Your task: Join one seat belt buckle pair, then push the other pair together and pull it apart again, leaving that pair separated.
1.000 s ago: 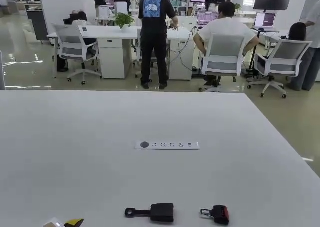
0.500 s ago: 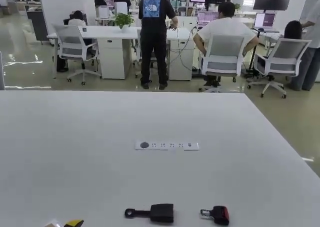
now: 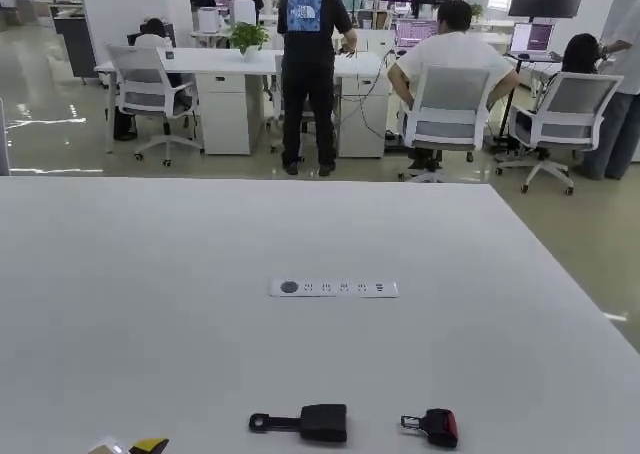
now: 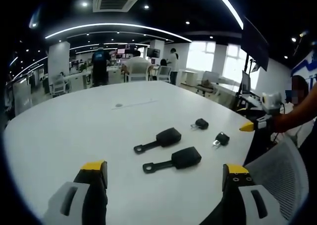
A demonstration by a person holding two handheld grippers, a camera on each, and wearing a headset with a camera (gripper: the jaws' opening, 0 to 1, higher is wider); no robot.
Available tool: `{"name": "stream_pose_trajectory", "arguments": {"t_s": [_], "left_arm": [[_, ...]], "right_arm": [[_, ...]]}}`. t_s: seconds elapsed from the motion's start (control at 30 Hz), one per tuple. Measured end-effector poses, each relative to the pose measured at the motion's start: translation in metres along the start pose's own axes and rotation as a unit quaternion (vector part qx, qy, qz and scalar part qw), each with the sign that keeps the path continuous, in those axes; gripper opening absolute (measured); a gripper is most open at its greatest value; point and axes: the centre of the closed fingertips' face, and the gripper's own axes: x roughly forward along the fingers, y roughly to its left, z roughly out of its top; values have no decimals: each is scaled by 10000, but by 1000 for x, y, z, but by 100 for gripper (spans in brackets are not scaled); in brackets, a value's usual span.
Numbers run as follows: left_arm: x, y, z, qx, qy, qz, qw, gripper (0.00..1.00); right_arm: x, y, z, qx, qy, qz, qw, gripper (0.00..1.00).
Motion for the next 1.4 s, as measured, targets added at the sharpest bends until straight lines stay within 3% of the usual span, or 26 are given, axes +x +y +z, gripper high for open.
{"name": "stream_pose_trajectory", "arguments": {"t_s": [0.43,0.77,1.17,1.4], "left_arm": [[5,3,-4,27,14,-32,10000,98],[10,-1,-5,88,35,-84,9999,97],[19,-13,-6,215,157,-283,9992,93],[32,-18,-7,482,356,-488,9970,91]], "right_arm": [[-1,2,2,-21,26,48,10000,97],[1,5,1,-92,112,163,9998,96],[10,18,-4,-424,277,578,9970,95],[19,27,-8,-680,435,960,9921,94]]}}
